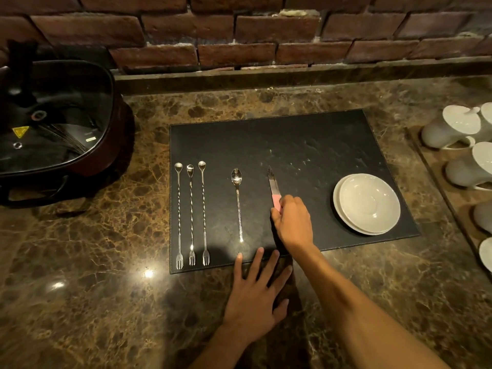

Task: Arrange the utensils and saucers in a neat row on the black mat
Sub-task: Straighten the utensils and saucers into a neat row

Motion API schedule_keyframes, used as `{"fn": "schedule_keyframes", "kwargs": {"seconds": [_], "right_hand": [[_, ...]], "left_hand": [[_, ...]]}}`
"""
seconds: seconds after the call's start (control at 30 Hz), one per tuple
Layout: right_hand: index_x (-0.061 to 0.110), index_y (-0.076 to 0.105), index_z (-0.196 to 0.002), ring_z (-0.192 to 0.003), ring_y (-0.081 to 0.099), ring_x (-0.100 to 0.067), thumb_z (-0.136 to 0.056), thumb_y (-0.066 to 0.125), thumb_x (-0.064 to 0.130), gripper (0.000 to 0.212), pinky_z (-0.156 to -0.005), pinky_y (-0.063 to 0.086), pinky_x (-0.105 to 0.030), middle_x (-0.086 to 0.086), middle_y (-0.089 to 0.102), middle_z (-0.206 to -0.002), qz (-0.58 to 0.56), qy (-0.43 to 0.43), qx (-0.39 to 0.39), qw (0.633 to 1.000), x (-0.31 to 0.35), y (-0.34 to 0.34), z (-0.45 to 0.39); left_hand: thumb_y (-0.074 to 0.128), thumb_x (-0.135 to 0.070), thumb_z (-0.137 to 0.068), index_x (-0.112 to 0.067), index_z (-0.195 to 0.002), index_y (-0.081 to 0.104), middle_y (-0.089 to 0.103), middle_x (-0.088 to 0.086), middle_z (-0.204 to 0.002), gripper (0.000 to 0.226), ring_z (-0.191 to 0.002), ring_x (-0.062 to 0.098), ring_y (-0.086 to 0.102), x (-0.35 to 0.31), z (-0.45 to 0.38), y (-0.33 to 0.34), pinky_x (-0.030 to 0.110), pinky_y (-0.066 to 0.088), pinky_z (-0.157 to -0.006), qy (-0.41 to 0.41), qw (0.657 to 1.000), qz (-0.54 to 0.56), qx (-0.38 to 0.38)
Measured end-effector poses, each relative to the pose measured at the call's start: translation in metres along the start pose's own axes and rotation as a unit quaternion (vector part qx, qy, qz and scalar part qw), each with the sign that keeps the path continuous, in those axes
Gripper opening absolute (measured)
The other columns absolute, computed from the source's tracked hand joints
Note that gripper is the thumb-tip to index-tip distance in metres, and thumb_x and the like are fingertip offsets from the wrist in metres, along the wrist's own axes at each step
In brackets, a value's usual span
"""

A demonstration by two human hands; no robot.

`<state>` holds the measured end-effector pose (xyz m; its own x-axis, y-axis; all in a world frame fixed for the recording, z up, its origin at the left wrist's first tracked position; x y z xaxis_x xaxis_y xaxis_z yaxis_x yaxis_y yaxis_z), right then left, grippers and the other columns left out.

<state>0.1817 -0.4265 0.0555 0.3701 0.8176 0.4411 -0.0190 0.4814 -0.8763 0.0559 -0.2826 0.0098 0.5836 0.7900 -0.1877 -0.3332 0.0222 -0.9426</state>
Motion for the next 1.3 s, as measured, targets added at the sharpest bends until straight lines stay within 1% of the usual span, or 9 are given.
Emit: {"fn": "schedule_keyframes", "kwargs": {"seconds": [0.4, 0.63, 0.73, 0.83, 1.03, 1.1, 1.2, 1.27, 1.3], "right_hand": [[0.011, 0.058, -0.113, -0.102, 0.053, -0.03, -0.094, 0.053, 0.042, 0.037, -0.085, 0.046, -0.04, -0.01, 0.057, -0.112, -0.009, 0.011, -0.023, 1.0, -0.004, 0.002, 0.003], [0.015, 0.058, -0.094, -0.09, 0.054, -0.024, -0.092, 0.05, 0.04, 0.027, -0.074, 0.041, -0.035, -0.002, 0.054, -0.096, -0.118, 0.049, -0.042, 0.991, -0.022, -0.009, 0.02], [0.011, 0.063, -0.095, -0.087, 0.058, -0.026, -0.094, 0.056, 0.031, 0.021, -0.078, 0.045, -0.036, -0.005, 0.058, -0.092, -0.139, 0.044, -0.075, 0.987, -0.048, -0.029, 0.029], [0.01, 0.066, -0.105, -0.089, 0.06, -0.024, -0.095, 0.057, 0.026, 0.021, -0.082, 0.046, -0.035, -0.008, 0.064, -0.098, -0.156, 0.06, -0.107, 0.98, -0.083, -0.056, 0.036], [0.009, 0.067, -0.107, -0.09, 0.061, -0.024, -0.095, 0.056, 0.015, 0.018, -0.084, 0.048, -0.036, -0.011, 0.068, -0.104, -0.202, 0.115, -0.145, 0.962, -0.163, -0.109, 0.036], [0.01, 0.067, -0.106, -0.092, 0.061, -0.024, -0.095, 0.055, 0.014, 0.017, -0.085, 0.049, -0.039, -0.011, 0.069, -0.105, -0.198, 0.128, -0.143, 0.961, -0.188, -0.123, 0.032], [0.012, 0.067, -0.106, -0.094, 0.063, -0.027, -0.094, 0.054, 0.013, 0.017, -0.086, 0.05, -0.041, -0.014, 0.07, -0.107, -0.215, 0.149, -0.133, 0.956, -0.217, -0.137, 0.022], [0.01, 0.066, -0.115, -0.103, 0.063, -0.03, -0.095, 0.053, 0.014, 0.024, -0.094, 0.049, -0.045, -0.015, 0.069, -0.115, -0.223, 0.16, -0.116, 0.955, -0.23, -0.144, 0.014], [0.011, 0.064, -0.12, -0.108, 0.062, -0.031, -0.096, 0.052, 0.015, 0.028, -0.098, 0.048, -0.046, -0.015, 0.068, -0.119, -0.229, 0.163, -0.105, 0.954, -0.234, -0.148, 0.01]], "left_hand": [[0.049, -0.066, -0.092, -0.038, -0.154, 0.045, 0.038, 0.005, -0.167, 0.068, -0.155, 0.036, 0.032, 0.0, -0.001, 0.003, 0.07, 0.018, -0.115, 0.002, 1.0, 0.002, -0.008], [0.049, -0.066, -0.091, -0.038, -0.153, 0.045, 0.036, 0.005, -0.168, 0.068, -0.156, 0.036, 0.03, 0.0, -0.001, 0.006, 0.071, 0.019, -0.115, 0.0, 1.0, 0.009, -0.018], [0.049, -0.064, -0.092, -0.038, -0.154, 0.046, 0.034, 0.005, -0.169, 0.067, -0.156, 0.037, 0.031, -0.003, -0.001, 0.007, 0.073, 0.021, -0.115, 0.001, 0.999, 0.004, -0.034], [0.051, -0.063, -0.091, -0.037, -0.154, 0.045, 0.038, 0.006, -0.167, 0.068, -0.152, 0.04, 0.038, -0.011, -0.006, 0.003, 0.073, 0.023, -0.113, -0.001, 1.0, -0.01, -0.028], [0.056, -0.056, -0.087, -0.037, -0.147, 0.05, 0.046, 0.006, -0.162, 0.064, -0.148, 0.036, 0.046, -0.06, -0.03, -0.005, 0.06, 0.026, -0.115, -0.022, 0.998, 0.038, -0.037], [0.06, -0.049, -0.086, -0.035, -0.147, 0.053, 0.05, 0.005, -0.16, 0.062, -0.146, 0.032, 0.05, -0.085, -0.043, -0.015, 0.056, 0.037, -0.118, -0.03, 0.995, 0.081, -0.05], [0.071, -0.028, -0.083, -0.027, -0.146, 0.059, 0.058, 0.004, -0.153, 0.064, -0.139, 0.027, 0.058, -0.12, -0.072, -0.032, 0.044, 0.049, -0.11, -0.066, 0.972, 0.193, -0.119], [0.064, -0.016, -0.093, -0.022, -0.15, 0.054, 0.053, 0.003, -0.157, 0.058, -0.144, 0.022, 0.052, -0.137, -0.095, -0.044, 0.033, 0.04, -0.116, -0.13, 0.928, 0.305, -0.172], [0.056, -0.017, -0.101, -0.023, -0.156, 0.046, 0.046, -0.001, -0.162, 0.056, -0.15, 0.017, 0.043, -0.143, -0.107, -0.053, 0.026, 0.031, -0.12, -0.181, 0.895, 0.371, -0.168]]}}
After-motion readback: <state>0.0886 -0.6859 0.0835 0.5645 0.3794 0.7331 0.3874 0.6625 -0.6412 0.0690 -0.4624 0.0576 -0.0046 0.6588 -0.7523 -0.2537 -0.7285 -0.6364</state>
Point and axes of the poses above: each hand's wrist, its own z-axis away from the middle knuckle, its own y-axis out of the palm, x = y × z, the point moved 1 cm from there along -z, towards the middle knuckle
